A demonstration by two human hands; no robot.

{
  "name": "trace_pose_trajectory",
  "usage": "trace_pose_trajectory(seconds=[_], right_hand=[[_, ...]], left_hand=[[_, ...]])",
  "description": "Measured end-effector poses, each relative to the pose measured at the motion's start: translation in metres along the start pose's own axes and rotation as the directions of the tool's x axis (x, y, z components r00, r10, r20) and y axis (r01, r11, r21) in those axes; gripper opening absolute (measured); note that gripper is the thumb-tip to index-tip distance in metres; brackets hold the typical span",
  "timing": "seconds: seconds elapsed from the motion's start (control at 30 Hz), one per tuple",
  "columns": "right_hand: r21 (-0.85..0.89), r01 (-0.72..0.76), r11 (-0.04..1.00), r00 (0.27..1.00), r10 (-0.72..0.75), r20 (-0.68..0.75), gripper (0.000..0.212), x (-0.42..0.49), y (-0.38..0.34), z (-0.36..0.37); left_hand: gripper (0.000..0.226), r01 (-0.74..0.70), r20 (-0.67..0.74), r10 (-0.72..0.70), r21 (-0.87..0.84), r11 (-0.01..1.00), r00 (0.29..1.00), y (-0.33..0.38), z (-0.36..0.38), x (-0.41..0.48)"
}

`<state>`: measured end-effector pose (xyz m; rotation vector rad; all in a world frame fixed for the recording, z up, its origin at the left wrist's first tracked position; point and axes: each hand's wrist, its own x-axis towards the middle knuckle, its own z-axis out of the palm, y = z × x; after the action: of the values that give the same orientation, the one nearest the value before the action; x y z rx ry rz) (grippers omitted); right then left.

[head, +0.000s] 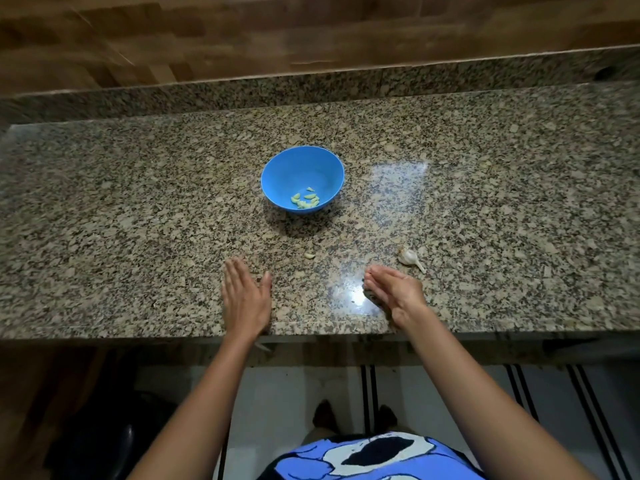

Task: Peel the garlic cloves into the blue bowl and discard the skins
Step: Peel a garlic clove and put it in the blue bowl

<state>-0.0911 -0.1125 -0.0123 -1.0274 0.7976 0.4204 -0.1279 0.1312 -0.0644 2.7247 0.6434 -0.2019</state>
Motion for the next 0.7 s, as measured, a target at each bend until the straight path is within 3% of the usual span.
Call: trace_pose_trajectory(seconds=[0.07, 0.27, 0.5, 0.6, 0.7], right_hand=[[0.010, 0.034, 0.999, 0.999, -0.034, -0.010, 0.009, -0.001, -0.002, -0.005], [0.077, 0.112, 0.991, 0.993, -0.109, -0.041, 0.009, -0.002, -0.003, -0.016], [0.105, 0.145, 0.984, 0.988, -0.139, -0.069, 0.011, -0.007, -0.002, -0.036], [0.134, 0.152, 0.979, 0.987, -0.143, -0.080, 0.009, -0.007, -0.003, -0.042], [0.156, 0.146, 0.977, 0.988, -0.137, -0.073, 0.013, -0.007, -0.005, -0.043]], left_hand=[[0.077, -0.022, 0.071, 0.016, 0.075, 0.997, 0.997, 0.003, 0.004, -0.010], [0.075, -0.378, 0.213, 0.359, 0.052, 0.924, 0.909, 0.069, 0.033, -0.041], [0.073, -0.456, 0.206, 0.457, -0.056, 0.888, 0.865, 0.155, 0.053, -0.002], [0.062, -0.584, 0.187, 0.595, -0.114, 0.804, 0.782, 0.159, 0.046, 0.009], [0.049, -0.683, 0.157, 0.734, -0.280, 0.675, 0.661, 0.134, 0.036, 0.004]])
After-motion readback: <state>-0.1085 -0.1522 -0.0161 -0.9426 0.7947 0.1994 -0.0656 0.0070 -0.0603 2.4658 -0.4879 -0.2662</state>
